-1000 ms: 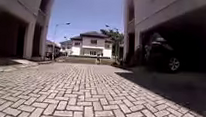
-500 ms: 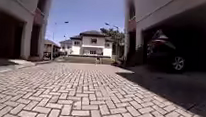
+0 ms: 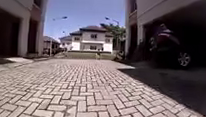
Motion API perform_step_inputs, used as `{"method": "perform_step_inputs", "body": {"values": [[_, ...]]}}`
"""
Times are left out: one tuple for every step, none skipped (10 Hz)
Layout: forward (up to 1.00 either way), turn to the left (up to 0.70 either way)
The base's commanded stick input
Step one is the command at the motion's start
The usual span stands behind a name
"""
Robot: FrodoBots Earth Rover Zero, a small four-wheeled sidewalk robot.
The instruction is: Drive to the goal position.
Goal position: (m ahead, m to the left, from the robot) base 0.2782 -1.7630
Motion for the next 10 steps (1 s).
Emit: {"method": "perform_step_inputs", "body": {"values": [[0.5,0.0],[0.5,0.0],[0.5,0.0],[0.5,0.0],[0.5,0.0],[0.5,0.0],[0.5,0.0],[0.5,0.0],[0.5,0.0],[0.5,0.0]]}}
